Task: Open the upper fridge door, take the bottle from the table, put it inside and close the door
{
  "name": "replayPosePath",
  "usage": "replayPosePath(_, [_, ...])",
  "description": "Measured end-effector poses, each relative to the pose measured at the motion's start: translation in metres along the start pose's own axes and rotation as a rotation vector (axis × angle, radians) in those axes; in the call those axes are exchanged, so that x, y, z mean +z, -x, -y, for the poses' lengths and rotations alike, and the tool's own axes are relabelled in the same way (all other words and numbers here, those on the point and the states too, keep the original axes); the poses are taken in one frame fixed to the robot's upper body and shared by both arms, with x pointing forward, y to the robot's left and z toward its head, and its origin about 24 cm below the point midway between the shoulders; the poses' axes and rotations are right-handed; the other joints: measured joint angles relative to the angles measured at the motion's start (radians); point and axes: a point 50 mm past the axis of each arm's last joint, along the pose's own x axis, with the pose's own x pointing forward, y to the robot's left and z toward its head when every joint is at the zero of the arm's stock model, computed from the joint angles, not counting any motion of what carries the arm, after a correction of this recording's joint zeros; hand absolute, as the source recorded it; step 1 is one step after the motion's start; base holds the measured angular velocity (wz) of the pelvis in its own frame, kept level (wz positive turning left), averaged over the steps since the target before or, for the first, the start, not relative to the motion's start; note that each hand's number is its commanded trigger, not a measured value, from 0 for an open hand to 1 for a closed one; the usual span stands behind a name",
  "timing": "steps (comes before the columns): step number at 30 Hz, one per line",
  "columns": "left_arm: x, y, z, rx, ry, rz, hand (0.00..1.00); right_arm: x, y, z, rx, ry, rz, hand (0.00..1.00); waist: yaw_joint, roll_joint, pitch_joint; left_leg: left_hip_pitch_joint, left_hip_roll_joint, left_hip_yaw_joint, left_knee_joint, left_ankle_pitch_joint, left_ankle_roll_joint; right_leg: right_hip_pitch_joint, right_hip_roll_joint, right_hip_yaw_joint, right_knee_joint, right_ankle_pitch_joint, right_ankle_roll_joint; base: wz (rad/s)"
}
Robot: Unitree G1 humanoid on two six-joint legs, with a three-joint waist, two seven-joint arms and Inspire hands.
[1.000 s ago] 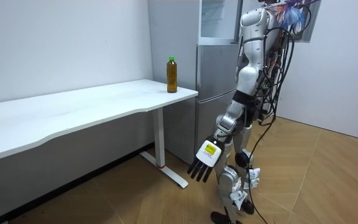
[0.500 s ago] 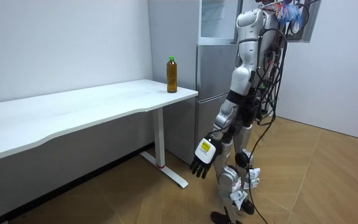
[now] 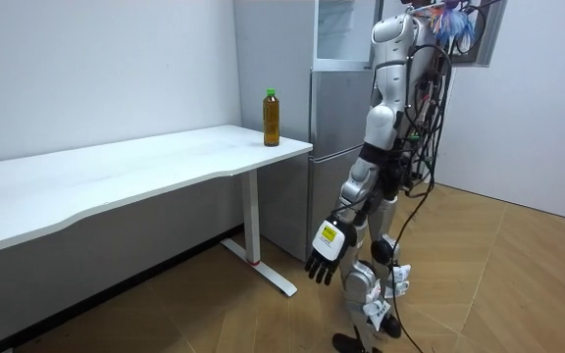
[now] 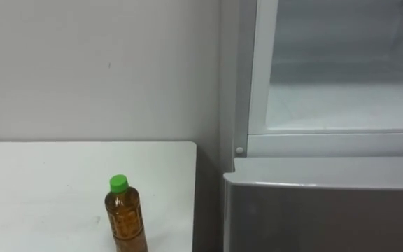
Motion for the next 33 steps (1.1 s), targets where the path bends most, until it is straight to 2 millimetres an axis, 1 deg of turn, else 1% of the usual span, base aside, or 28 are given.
replayPosePath(6, [-0.007,0.001,0.001,0.000,-0.001,-0.019,0.00,0.000,0.000,0.000,0.000,0.006,-0.001,0.00,0.000,0.002,0.0002,0.000,0.000,0.000,0.000,0.000,0.000,0.006,0.000,-0.002,-0.001,0.000,0.000,0.00])
replayPosePath(16, [-0.011,0.002,0.001,0.002,-0.003,-0.041,0.00,0.002,-0.001,-0.001,0.000,0.032,-0.001,0.00,0.003,0.001,-0.0001,-0.002,-0.001,-0.004,0.001,0.000,0.000,0.007,-0.001,-0.008,-0.001,0.000,0.000,0.01])
replayPosePath(22, [-0.008,0.001,0.000,0.023,-0.006,-0.034,0.00,0.003,-0.001,-0.002,0.000,0.034,-0.004,0.00,0.000,0.000,-0.0002,-0.020,-0.002,-0.008,0.012,0.000,0.000,0.006,-0.004,-0.034,-0.001,0.000,0.000,0.12])
replayPosePath(27, [-0.003,0.000,-0.003,0.036,-0.025,-0.019,0.00,0.004,-0.002,-0.003,0.012,0.032,-0.015,0.00,0.005,-0.002,-0.0007,-0.036,-0.002,-0.008,0.020,0.000,0.000,0.002,-0.008,-0.058,-0.001,0.000,0.000,0.11])
replayPosePath(33, [-0.003,0.000,-0.003,0.036,-0.026,-0.014,0.00,0.005,-0.003,-0.005,0.034,0.046,-0.016,0.00,0.010,-0.009,-0.0011,-0.042,-0.002,-0.008,0.026,0.000,0.000,-0.003,-0.009,-0.059,0.001,0.000,0.001,0.01])
